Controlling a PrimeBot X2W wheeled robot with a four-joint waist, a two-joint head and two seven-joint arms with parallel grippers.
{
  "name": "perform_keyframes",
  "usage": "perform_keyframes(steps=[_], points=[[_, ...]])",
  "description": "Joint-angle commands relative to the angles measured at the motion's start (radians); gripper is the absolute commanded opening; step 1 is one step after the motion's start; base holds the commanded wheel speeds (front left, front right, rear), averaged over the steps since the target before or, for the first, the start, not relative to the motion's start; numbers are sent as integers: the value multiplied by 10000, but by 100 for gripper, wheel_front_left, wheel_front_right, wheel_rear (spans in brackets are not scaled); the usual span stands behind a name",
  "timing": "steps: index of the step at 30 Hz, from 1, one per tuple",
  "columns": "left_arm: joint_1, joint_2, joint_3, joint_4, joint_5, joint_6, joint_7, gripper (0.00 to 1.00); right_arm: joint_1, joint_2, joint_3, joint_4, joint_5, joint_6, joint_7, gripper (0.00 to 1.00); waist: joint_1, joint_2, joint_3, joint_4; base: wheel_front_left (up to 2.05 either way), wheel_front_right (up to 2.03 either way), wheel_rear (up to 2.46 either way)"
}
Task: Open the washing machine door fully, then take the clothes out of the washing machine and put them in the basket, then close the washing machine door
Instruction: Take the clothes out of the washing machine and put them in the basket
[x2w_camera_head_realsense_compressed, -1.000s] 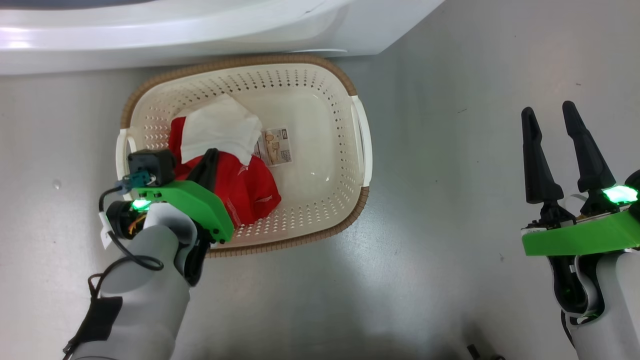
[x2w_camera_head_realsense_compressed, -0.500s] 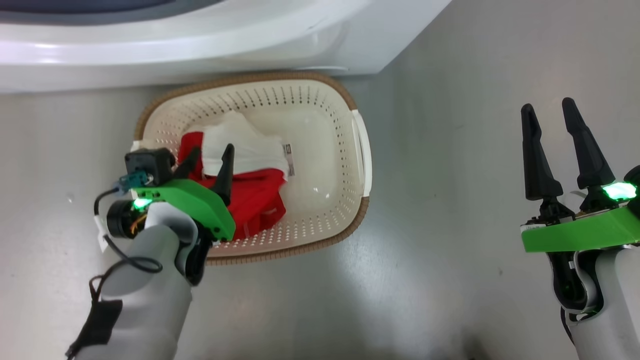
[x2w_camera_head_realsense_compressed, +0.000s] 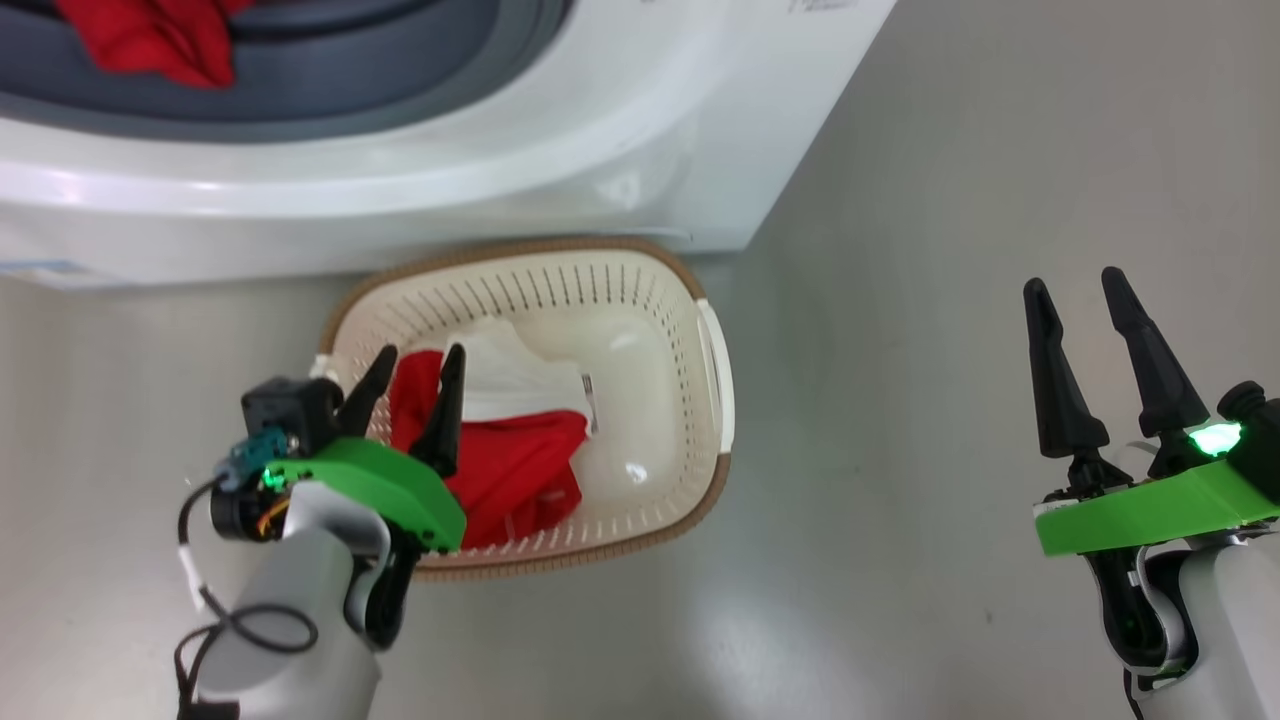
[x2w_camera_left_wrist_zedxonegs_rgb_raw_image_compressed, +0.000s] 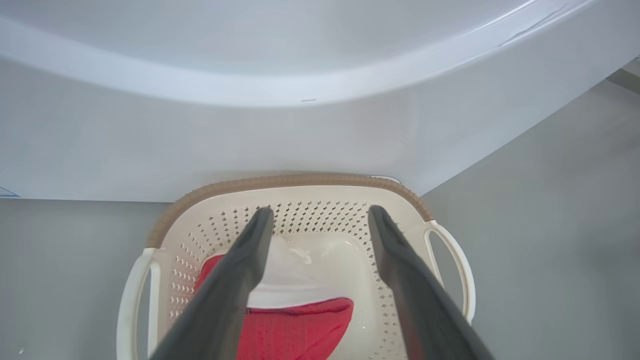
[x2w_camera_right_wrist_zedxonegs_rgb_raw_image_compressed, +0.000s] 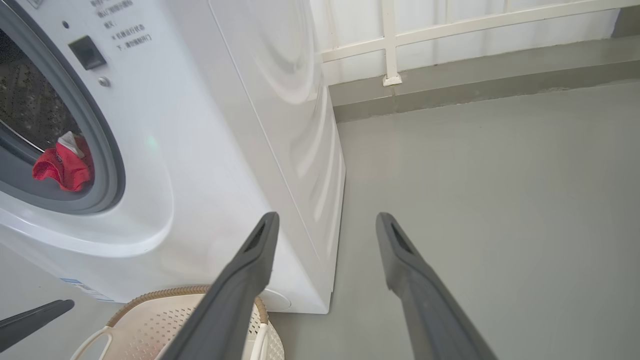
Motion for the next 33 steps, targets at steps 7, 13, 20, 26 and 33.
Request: perform_keyframes(steps=[7, 13, 20, 26, 33], points=[[1560, 293, 987, -1813, 973, -53, -107, 100, 850, -286, 344, -29, 30, 65, -65, 100, 0, 0, -1612, 250, 0, 0, 0], [2362, 232, 1344, -2922, 1478, -54, -107, 100, 1222, -385, 354, 38, 74, 65, -65, 100, 0, 0, -2191, 348, 0, 0, 0], [3425, 135, 1710, -4122, 1967, -54, -107, 100, 1742, -491, 338, 102, 132, 65, -65, 100, 0, 0, -2914, 403, 0, 0, 0], [4255, 83, 2133, -5050, 2272, -54, -107, 100, 2212, -495, 283, 111, 150, 65, -65, 100, 0, 0, -3429, 431, 0, 0, 0], [5245, 47, 2577, -5980, 2658, -54, -107, 100, 2723, -514, 215, 71, 176, 65, -65, 100, 0, 0, -3914, 411, 0, 0, 0]])
